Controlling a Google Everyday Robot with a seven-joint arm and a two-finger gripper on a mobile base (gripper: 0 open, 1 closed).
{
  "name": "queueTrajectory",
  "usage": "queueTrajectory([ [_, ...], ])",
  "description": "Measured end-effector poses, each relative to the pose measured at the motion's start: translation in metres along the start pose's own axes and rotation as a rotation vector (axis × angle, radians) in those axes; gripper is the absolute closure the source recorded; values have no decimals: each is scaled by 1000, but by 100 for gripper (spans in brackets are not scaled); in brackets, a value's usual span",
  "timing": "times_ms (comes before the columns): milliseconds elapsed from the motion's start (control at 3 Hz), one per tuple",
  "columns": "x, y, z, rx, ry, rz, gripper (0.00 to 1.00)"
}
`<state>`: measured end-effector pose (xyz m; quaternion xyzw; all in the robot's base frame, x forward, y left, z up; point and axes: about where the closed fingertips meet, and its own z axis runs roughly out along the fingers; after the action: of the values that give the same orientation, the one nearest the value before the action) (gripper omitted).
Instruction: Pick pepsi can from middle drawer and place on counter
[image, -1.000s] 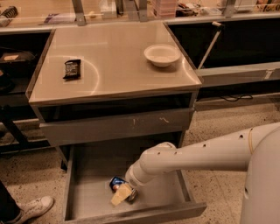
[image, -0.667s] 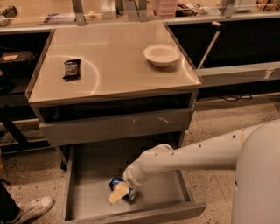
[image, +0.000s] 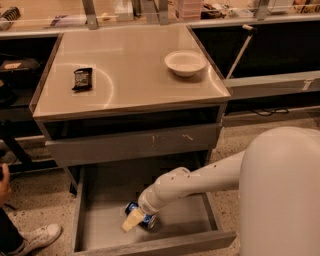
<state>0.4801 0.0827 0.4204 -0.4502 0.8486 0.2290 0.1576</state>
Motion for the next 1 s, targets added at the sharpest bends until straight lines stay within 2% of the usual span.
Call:
queueTrajectory([
  [1000, 17, -16, 41, 26, 46, 14, 0],
])
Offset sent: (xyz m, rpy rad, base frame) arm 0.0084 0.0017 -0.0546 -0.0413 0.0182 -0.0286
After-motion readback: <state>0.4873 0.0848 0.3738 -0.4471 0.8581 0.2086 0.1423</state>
